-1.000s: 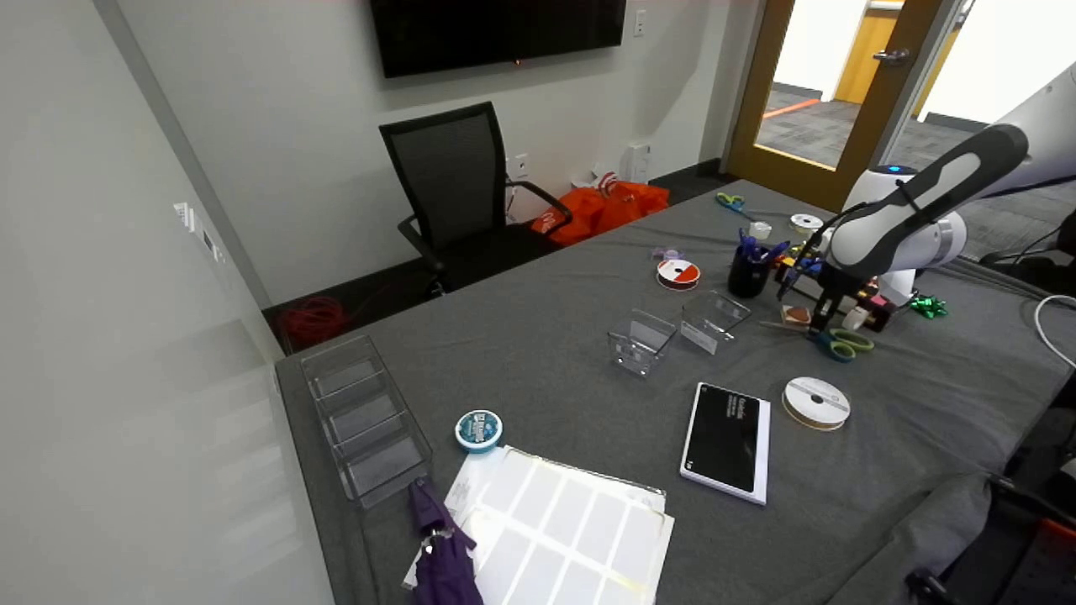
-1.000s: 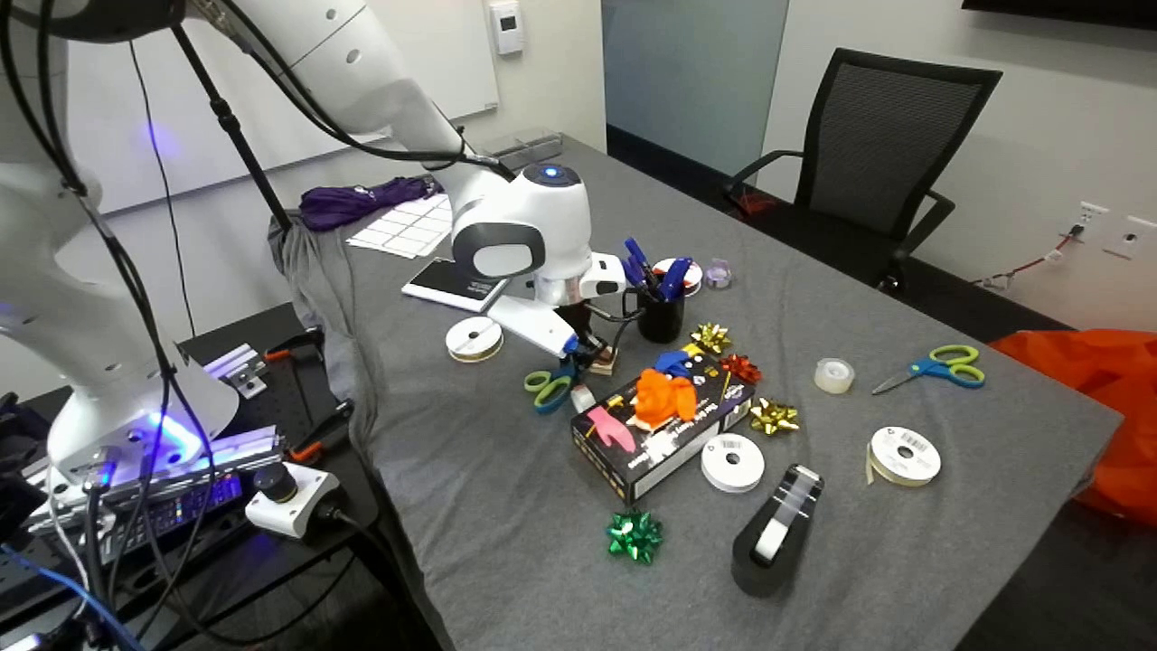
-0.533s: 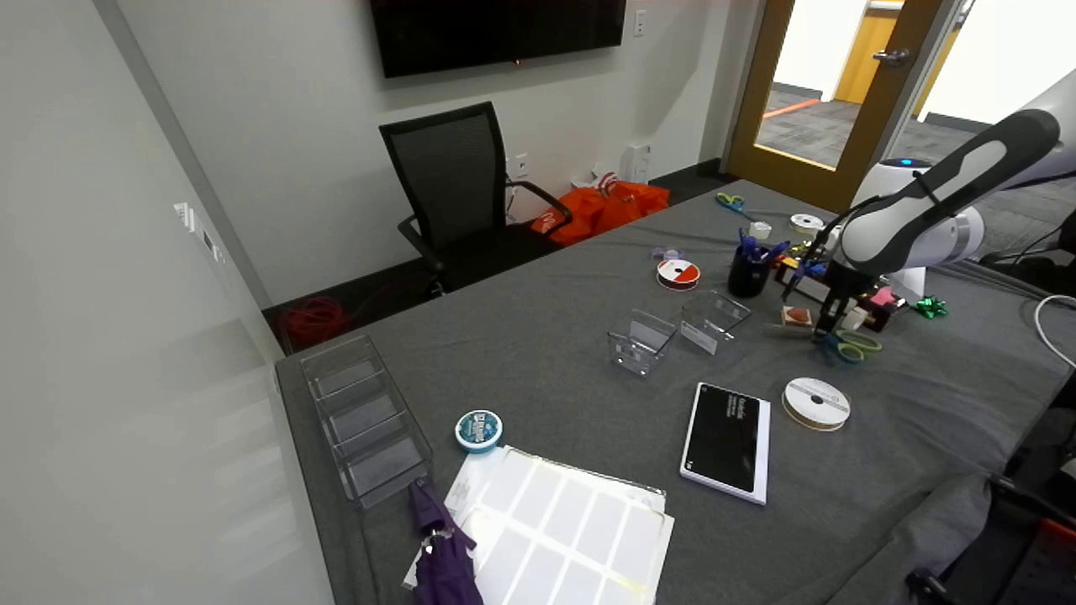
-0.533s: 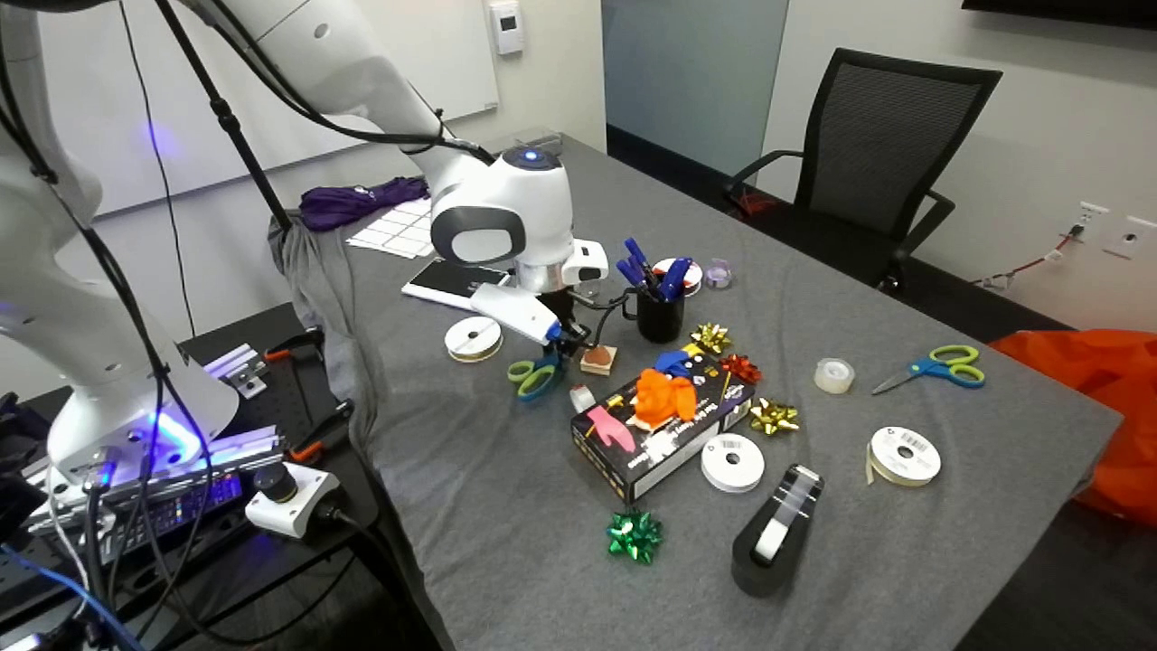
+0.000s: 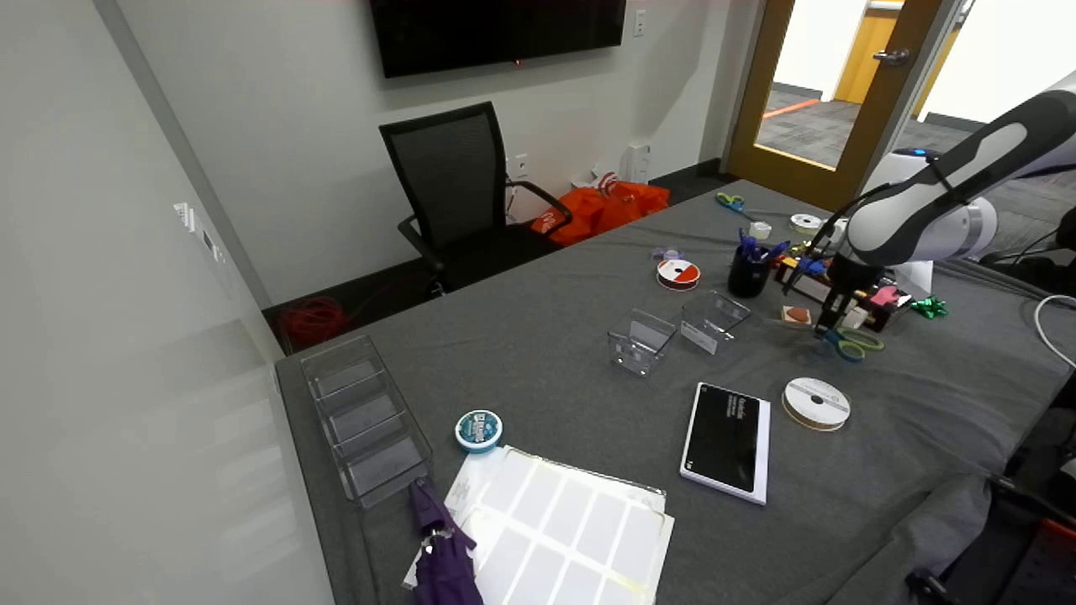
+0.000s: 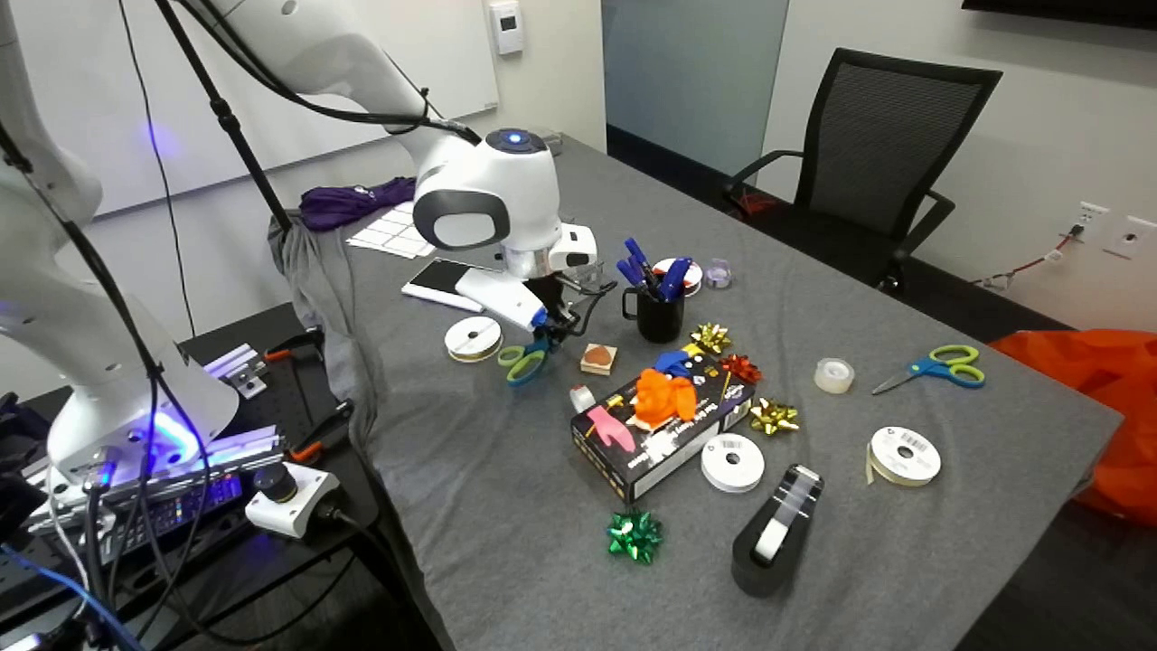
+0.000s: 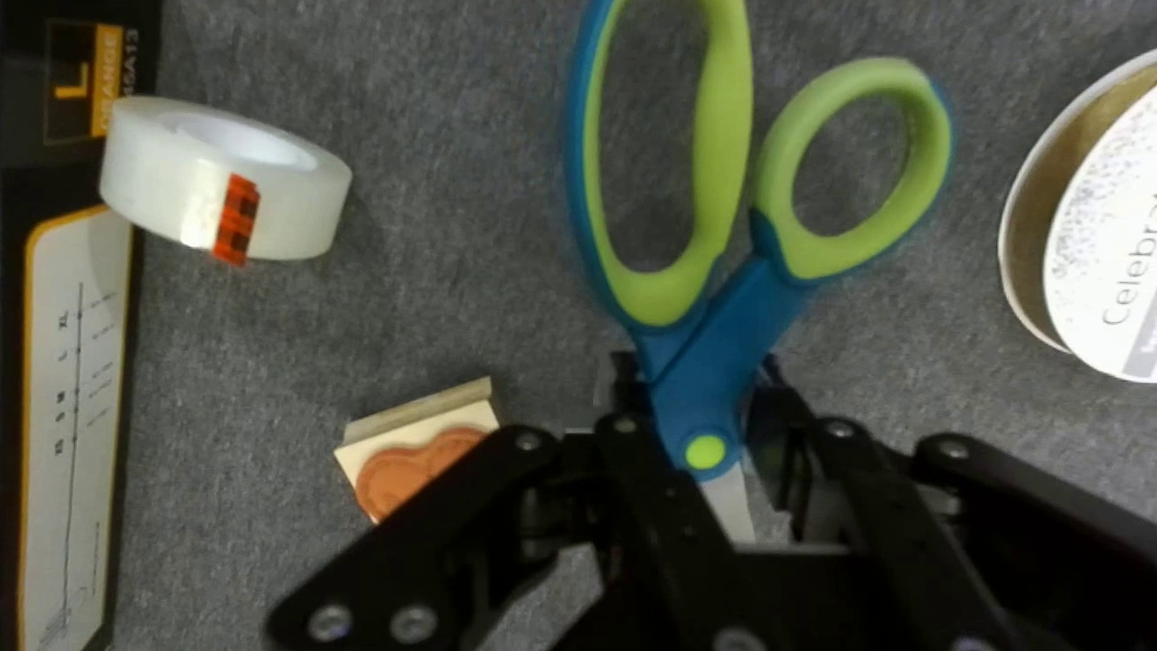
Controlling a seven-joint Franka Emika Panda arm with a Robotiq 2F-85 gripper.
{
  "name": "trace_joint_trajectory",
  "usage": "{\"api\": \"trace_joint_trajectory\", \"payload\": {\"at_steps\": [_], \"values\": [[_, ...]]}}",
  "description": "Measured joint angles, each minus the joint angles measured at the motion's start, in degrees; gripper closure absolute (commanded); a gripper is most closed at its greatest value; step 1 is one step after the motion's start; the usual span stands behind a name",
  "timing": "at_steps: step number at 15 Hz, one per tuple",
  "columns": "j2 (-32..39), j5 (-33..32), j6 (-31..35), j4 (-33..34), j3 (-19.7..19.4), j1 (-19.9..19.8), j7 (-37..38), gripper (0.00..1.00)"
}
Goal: Put the scissors in the bowl
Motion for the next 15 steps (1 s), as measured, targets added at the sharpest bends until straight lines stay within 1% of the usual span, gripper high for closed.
{"api": "trace_joint_trajectory", "payload": {"at_steps": [5, 9, 15], "values": [[-2.7, 3.4, -0.5, -1.4, 1.4, 0.1, -0.8, 0.92], [-5.6, 6.3, -2.2, -1.7, 2.6, 0.8, -0.8, 0.92], [-8.6, 12.0, -2.4, -1.7, 3.4, 5.3, 0.1, 0.92]]}}
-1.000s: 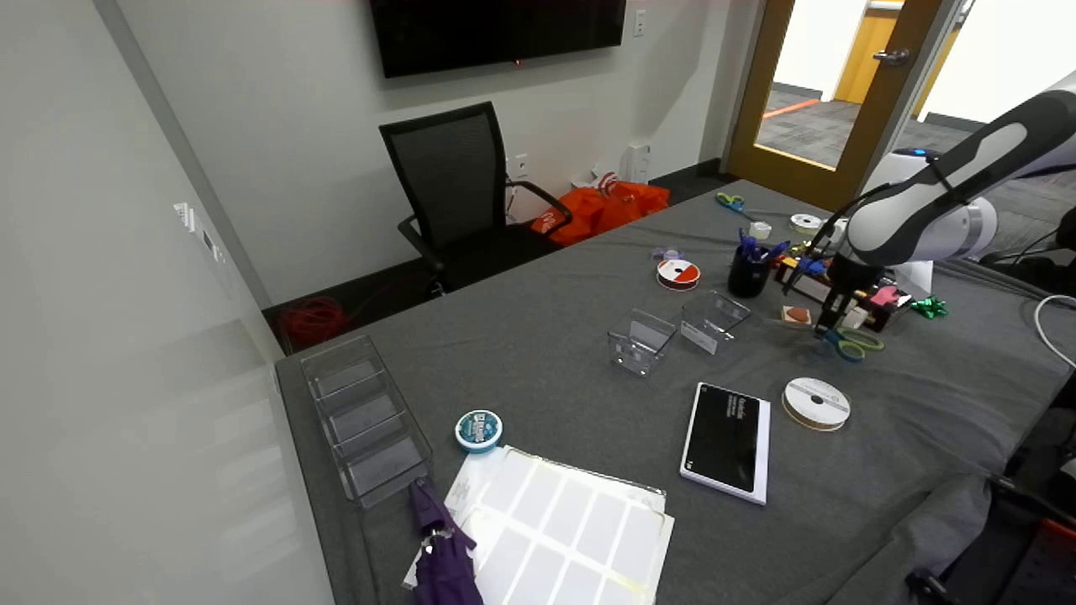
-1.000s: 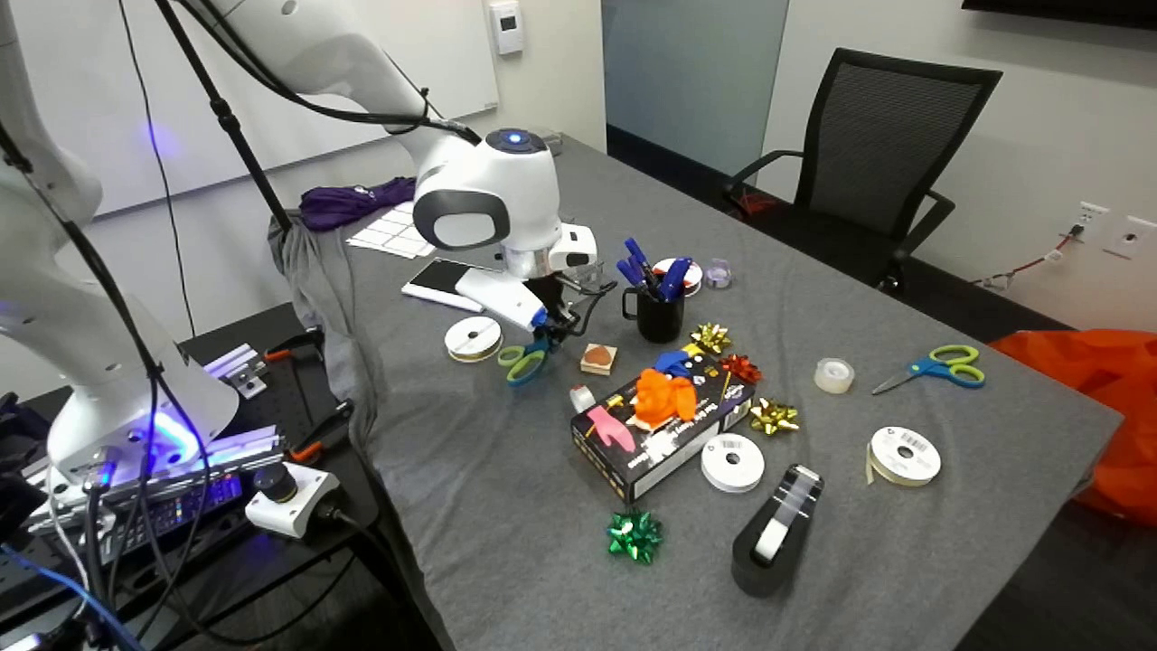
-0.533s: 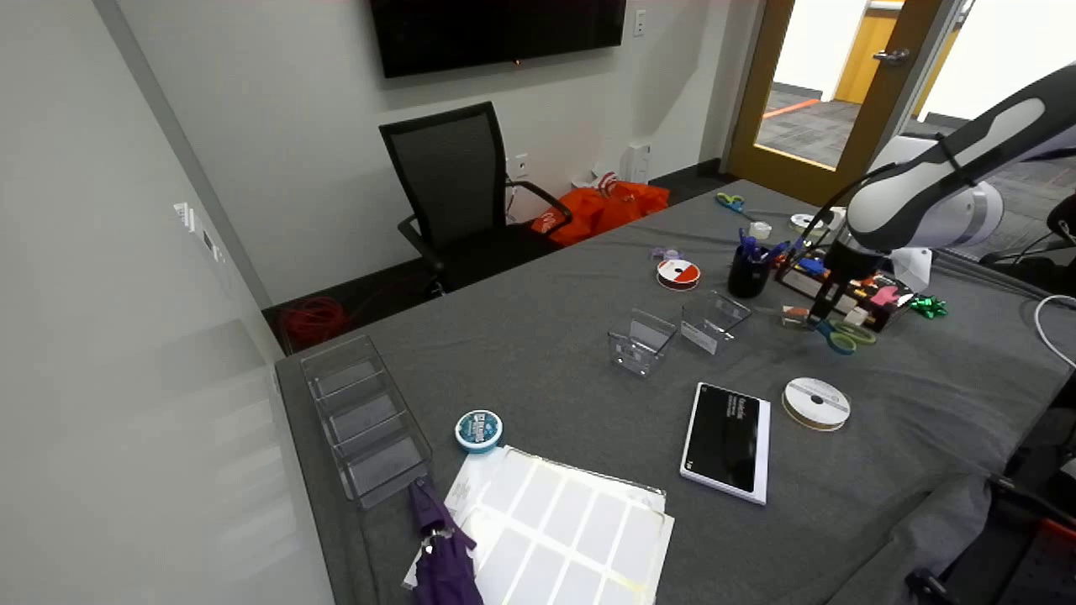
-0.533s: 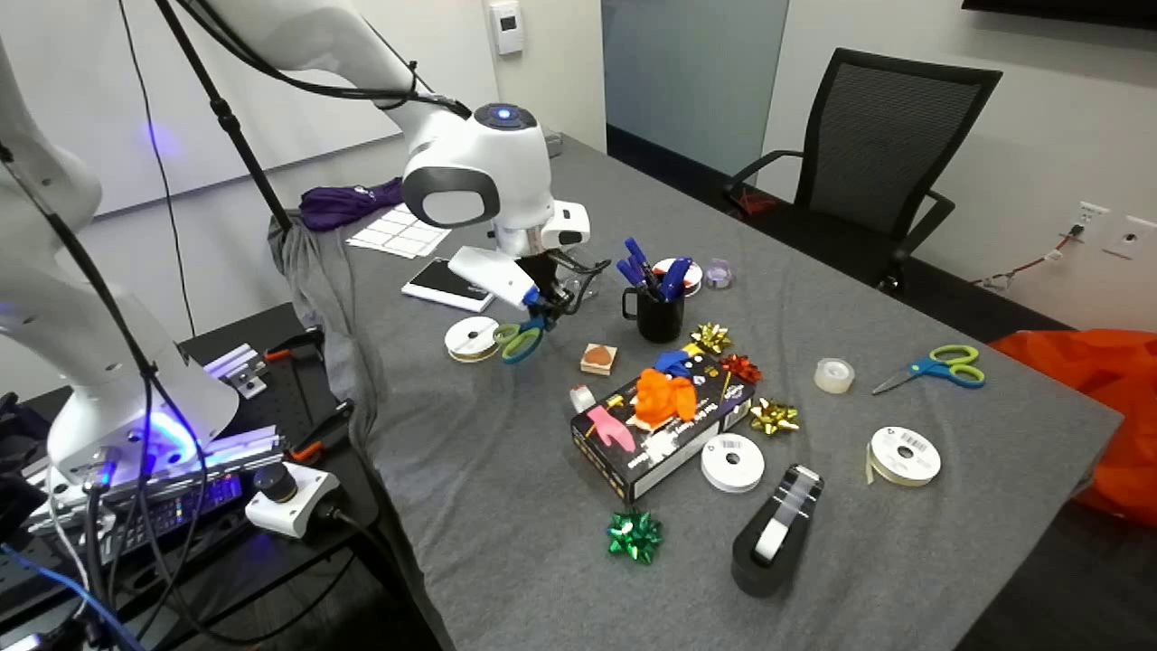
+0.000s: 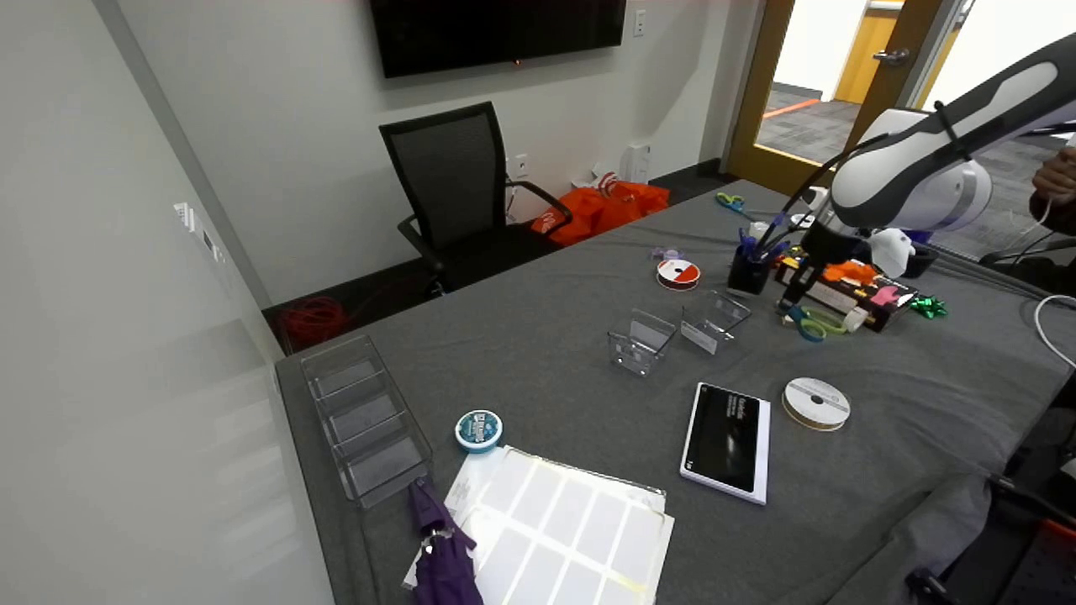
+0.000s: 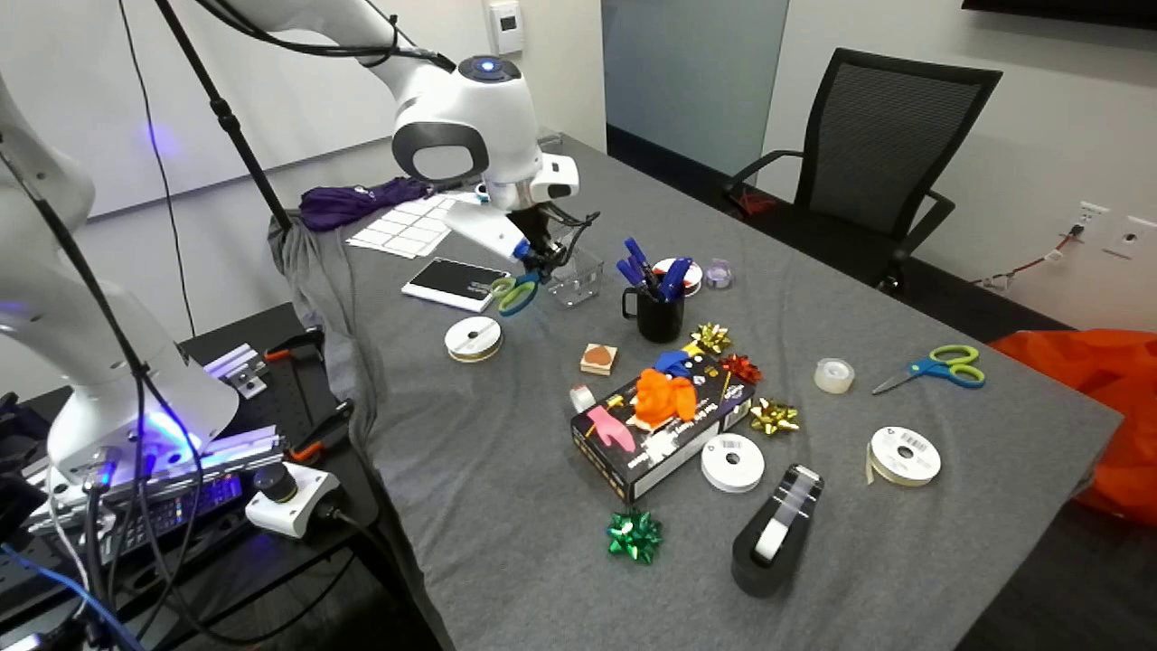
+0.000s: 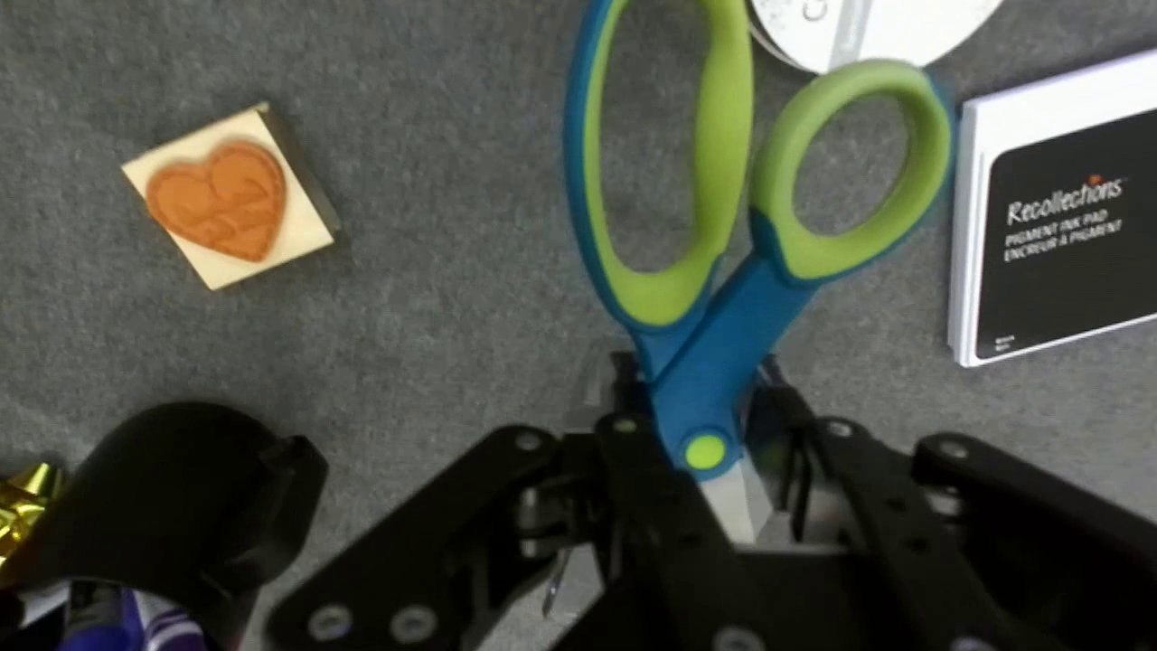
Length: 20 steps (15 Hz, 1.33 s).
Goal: Put the scissors in the bowl
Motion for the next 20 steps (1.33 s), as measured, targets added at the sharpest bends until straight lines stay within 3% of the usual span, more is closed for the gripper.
{"api": "trace_joint_trajectory", "payload": {"at_steps": [6, 7, 14, 15, 20], "values": [[-0.2, 6.7, 3.1, 0.4, 2.5, 4.5, 3.2, 0.92], [-0.2, 7.1, 3.7, 0.5, 2.7, 5.1, 4.1, 0.70], [-0.2, 7.2, 4.9, 1.0, 3.1, 6.2, 6.3, 0.70], [-0.2, 7.2, 4.9, 1.0, 3.1, 6.2, 6.3, 0.92], [0.2, 12.4, 4.9, 2.8, 6.0, 6.2, 6.1, 0.92]]}}
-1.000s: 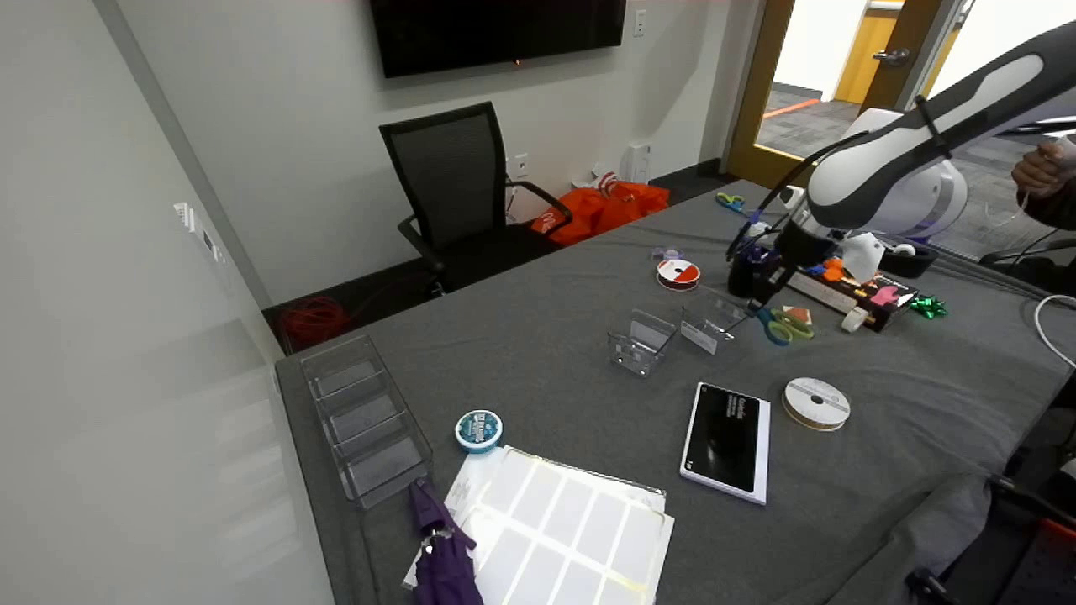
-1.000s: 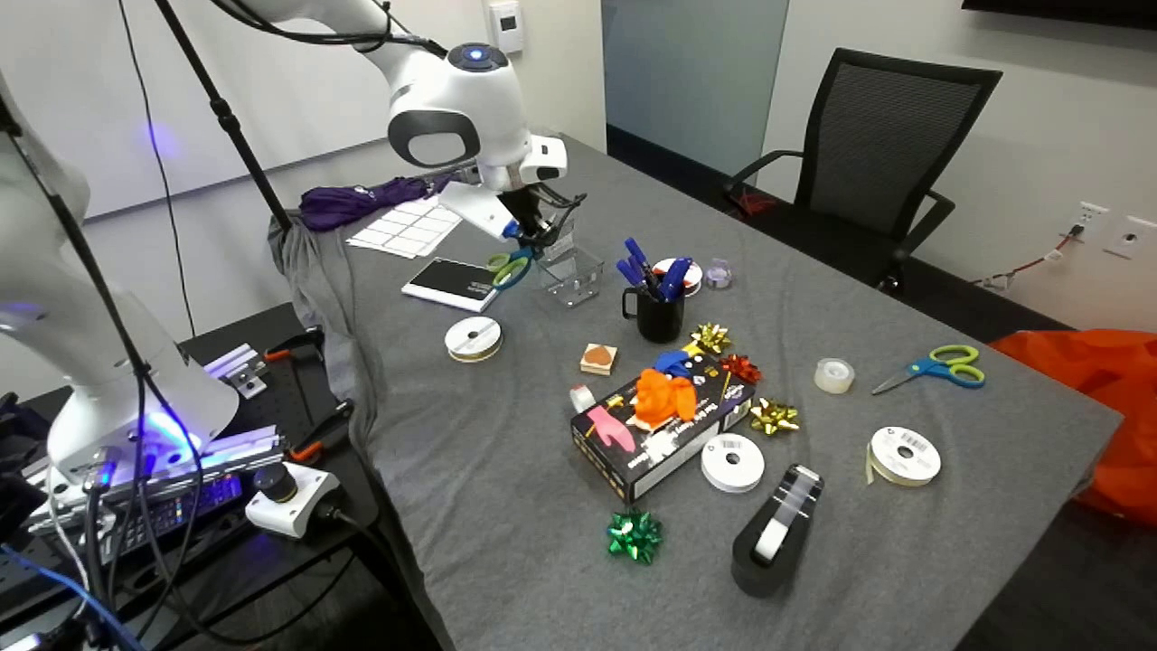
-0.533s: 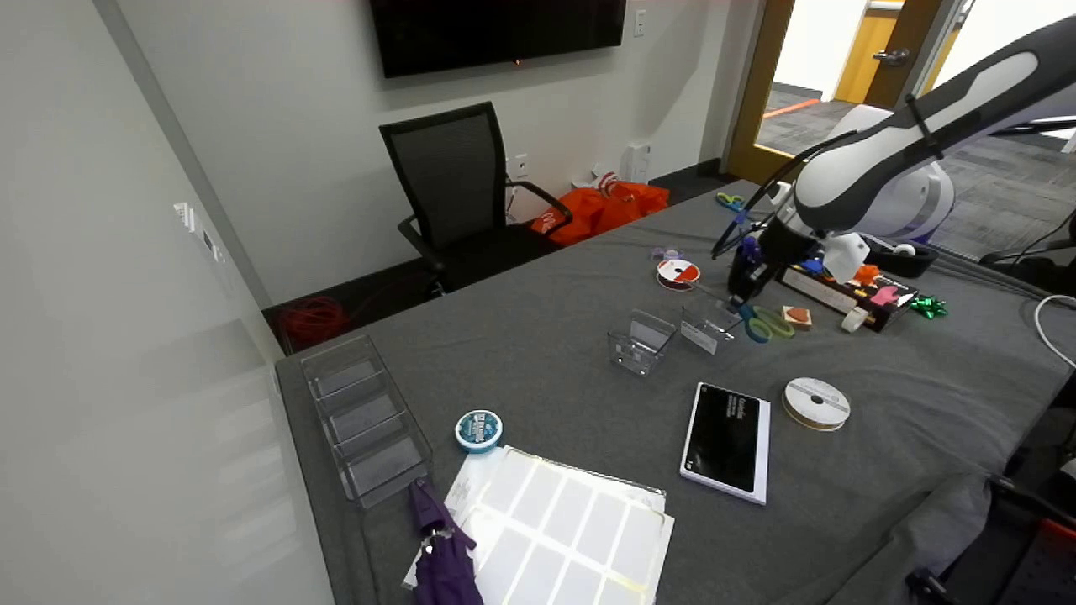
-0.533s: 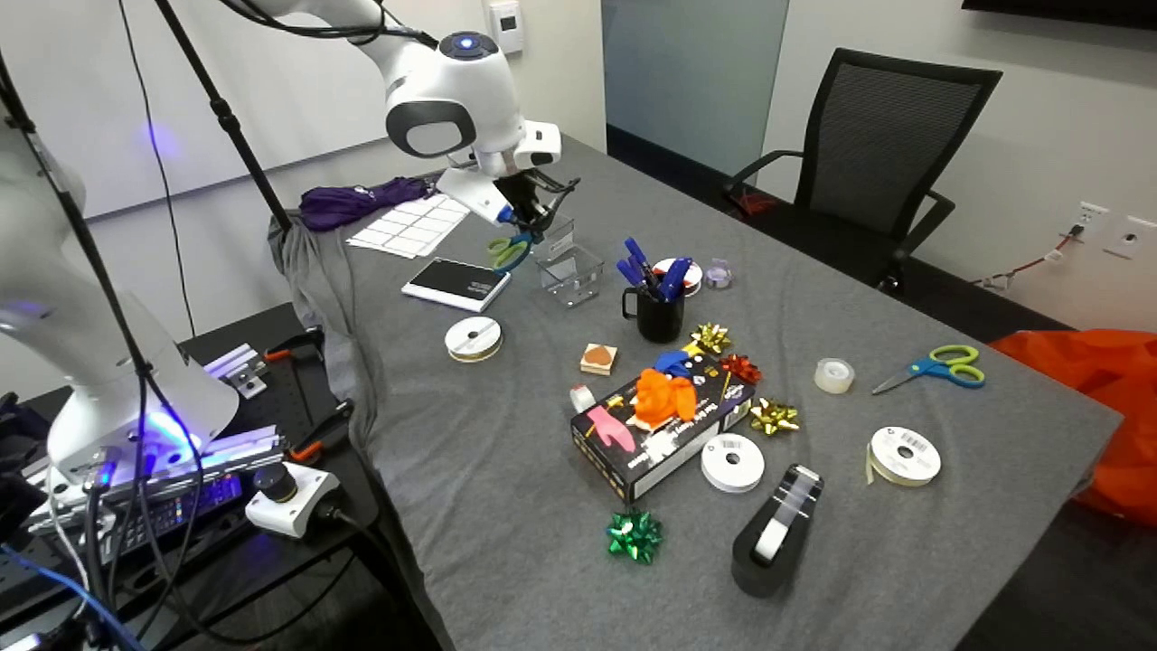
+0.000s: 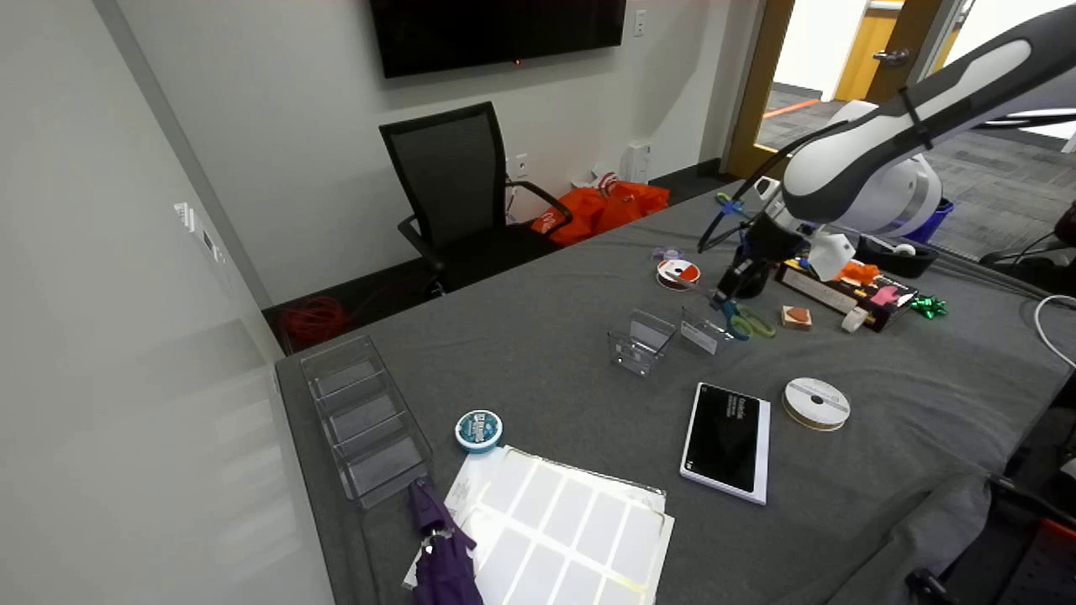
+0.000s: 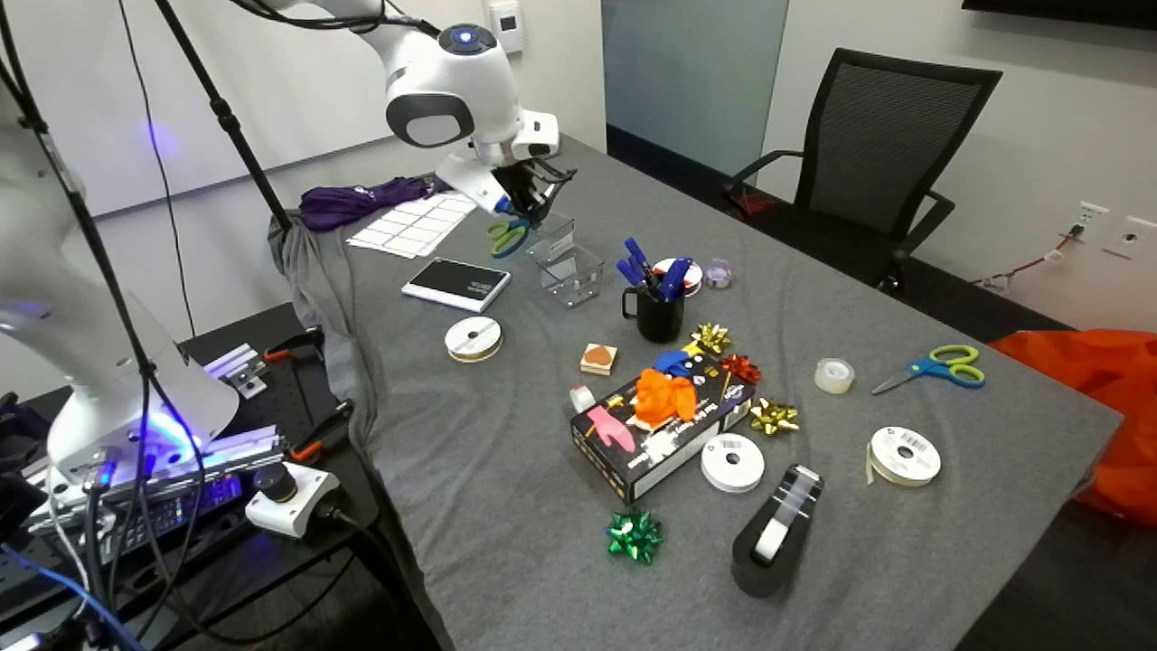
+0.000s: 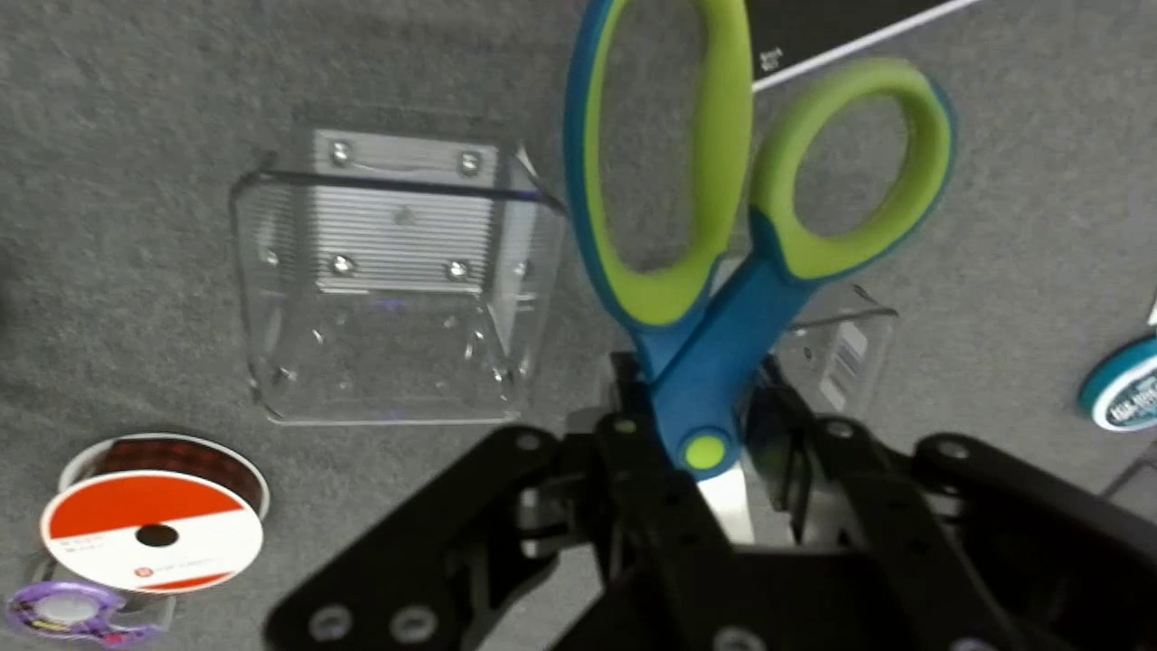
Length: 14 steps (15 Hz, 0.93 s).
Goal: Put the scissors in the bowl
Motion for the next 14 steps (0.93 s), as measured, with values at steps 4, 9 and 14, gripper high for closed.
{"api": "trace_joint_trajectory", "payload": {"at_steps": [4, 9, 14], "values": [[0.6, 9.1, 0.6, 4.2, 5.0, 0.1, -1.1, 0.92], [6.9, 17.2, 8.8, 10.9, 9.9, -0.1, -6.9, 0.92], [16.6, 20.0, 15.6, 17.9, 14.4, -3.1, -15.5, 0.92]]}}
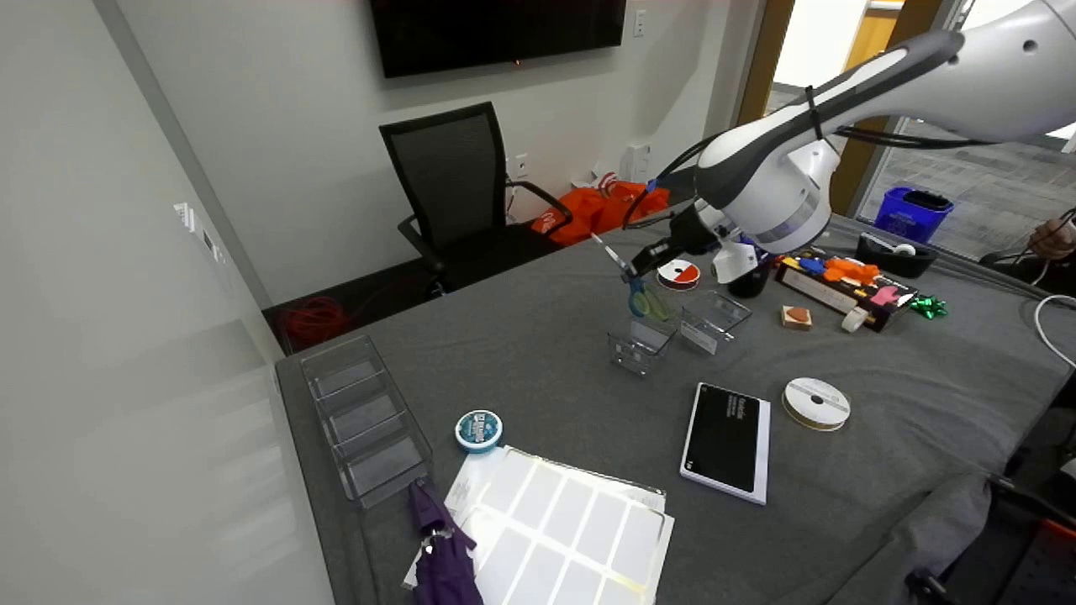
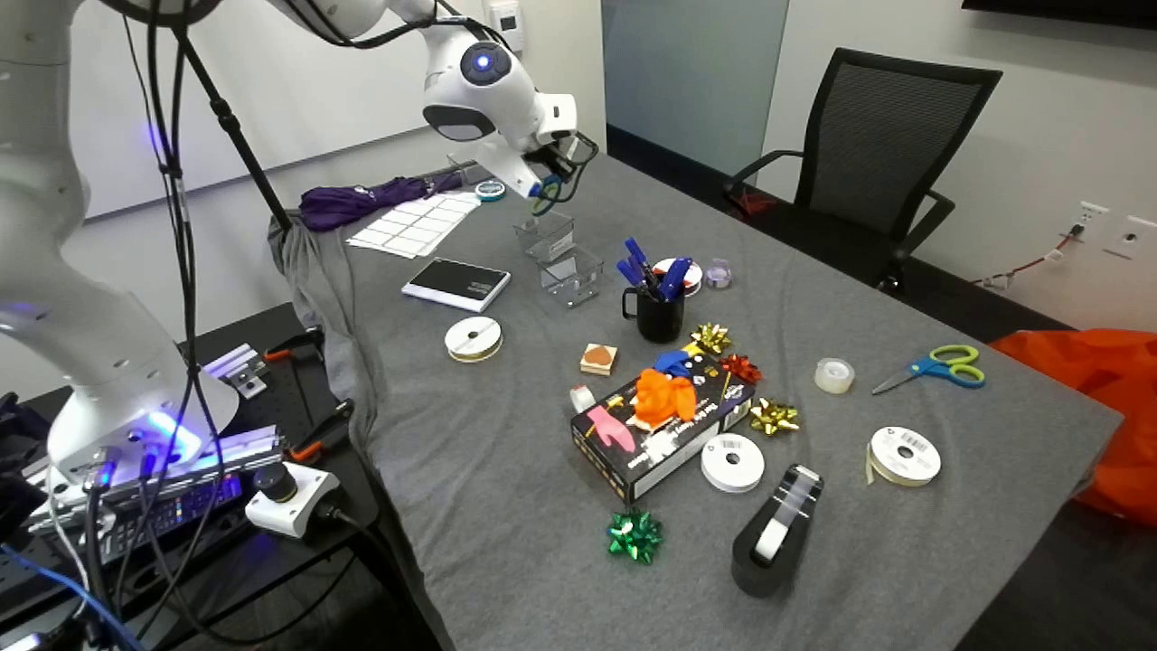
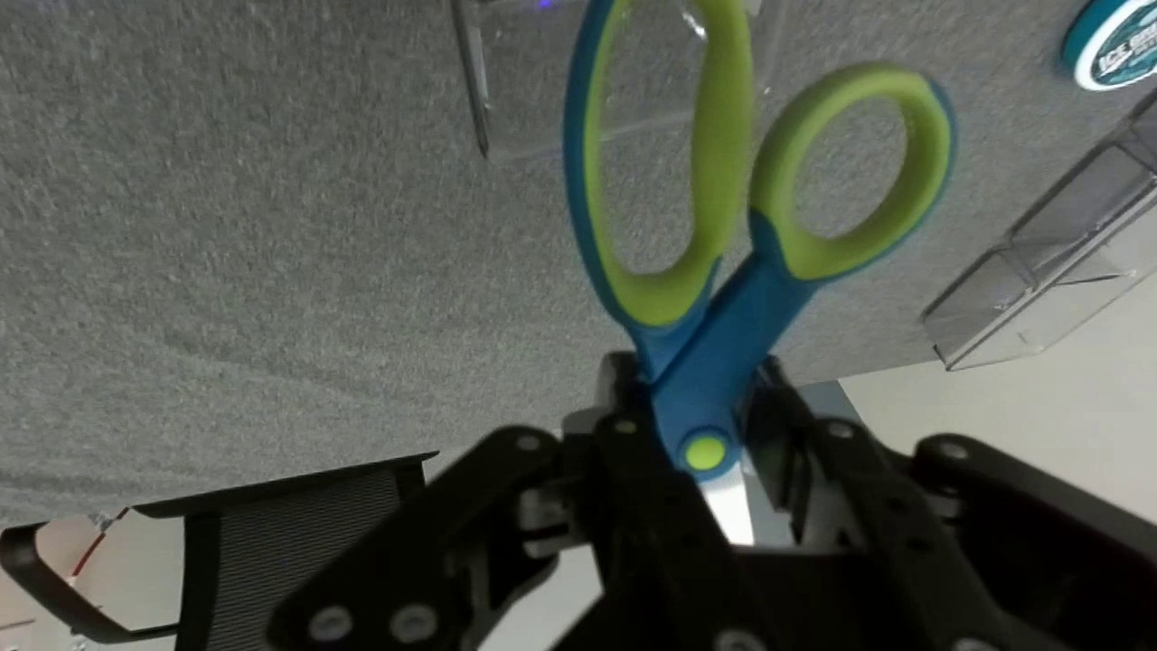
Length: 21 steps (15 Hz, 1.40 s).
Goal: Put the scissors in the bowl
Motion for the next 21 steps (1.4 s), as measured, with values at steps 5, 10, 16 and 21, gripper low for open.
{"api": "trace_joint_trajectory", "payload": {"at_steps": [5, 10, 16, 21], "values": [[7.0, 1.0, 2.4, 3.9, 7.7, -6.3, -7.6, 0.92], [11.3, 1.0, 2.8, 3.9, 13.8, -12.3, -14.8, 0.92], [15.1, 1.0, 2.9, 3.0, 17.1, -17.0, -22.1, 0.37], [15.3, 1.0, 2.9, 1.5, 17.2, -18.0, -23.1, 0.02]]}}
